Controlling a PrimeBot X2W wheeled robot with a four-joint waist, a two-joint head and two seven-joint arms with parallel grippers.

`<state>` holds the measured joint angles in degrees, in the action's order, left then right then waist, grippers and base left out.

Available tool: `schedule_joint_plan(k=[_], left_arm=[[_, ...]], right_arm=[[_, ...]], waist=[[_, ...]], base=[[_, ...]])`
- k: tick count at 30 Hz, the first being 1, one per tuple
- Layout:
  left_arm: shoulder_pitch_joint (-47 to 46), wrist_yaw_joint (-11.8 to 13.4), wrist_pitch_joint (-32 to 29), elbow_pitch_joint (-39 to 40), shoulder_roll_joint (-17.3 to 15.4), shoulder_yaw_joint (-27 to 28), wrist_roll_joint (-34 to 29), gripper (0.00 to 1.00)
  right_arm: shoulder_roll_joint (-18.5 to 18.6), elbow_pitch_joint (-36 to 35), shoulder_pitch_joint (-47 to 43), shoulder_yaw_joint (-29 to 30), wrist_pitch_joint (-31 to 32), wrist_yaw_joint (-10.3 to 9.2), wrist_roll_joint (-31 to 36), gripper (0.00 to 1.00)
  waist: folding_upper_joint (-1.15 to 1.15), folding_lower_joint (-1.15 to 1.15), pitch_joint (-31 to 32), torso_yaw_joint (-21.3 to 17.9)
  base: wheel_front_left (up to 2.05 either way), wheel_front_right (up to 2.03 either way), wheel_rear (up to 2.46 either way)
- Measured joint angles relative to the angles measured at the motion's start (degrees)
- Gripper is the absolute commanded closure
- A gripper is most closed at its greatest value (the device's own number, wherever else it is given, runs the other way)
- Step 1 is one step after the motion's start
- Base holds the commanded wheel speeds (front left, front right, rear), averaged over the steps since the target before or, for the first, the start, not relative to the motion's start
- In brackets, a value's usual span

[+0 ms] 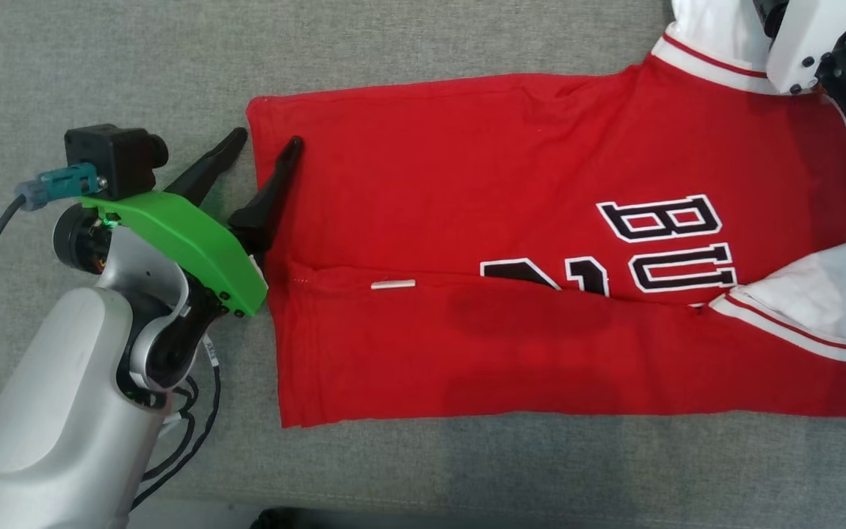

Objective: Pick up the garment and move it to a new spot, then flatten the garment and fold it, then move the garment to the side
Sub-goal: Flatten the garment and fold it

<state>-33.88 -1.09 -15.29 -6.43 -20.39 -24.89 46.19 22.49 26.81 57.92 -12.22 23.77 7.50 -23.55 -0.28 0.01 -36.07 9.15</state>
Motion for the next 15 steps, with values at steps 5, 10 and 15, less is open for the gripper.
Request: schedule_joint_plan(k=[5, 10, 15], left_arm=[[-1.08, -0.88, 0.27, -0.64, 0.67, -0.34, 0.19, 0.0], [-2.08, -1.01, 0.75, -1.43, 1.33, -0.51, 0.38, 0.0], [-3.16, -1.44, 1.1, -2.8, 1.51, -0.78, 0.31, 0.05]], right_arm=[[1.26, 2.26, 1.72, -0.47, -1.92, 0.0, -0.26, 0.0], [1.48, 3.63, 2.83, -0.47, -3.31, 0.05, 0.03, 0.0], [1.15, 5.1, 3.26, -1.07, -4.23, 0.12, -0.04, 0.0]], waist=[[0.0, -0.01, -1.95, 1.67], [0.0, -0.01, -2.84, 1.88], [0.0, -0.01, -3.06, 1.32]], base=[[0.0, 0.0, 0.0], [0.0, 0.0, 0.0], [0.0, 0.0, 0.0]])
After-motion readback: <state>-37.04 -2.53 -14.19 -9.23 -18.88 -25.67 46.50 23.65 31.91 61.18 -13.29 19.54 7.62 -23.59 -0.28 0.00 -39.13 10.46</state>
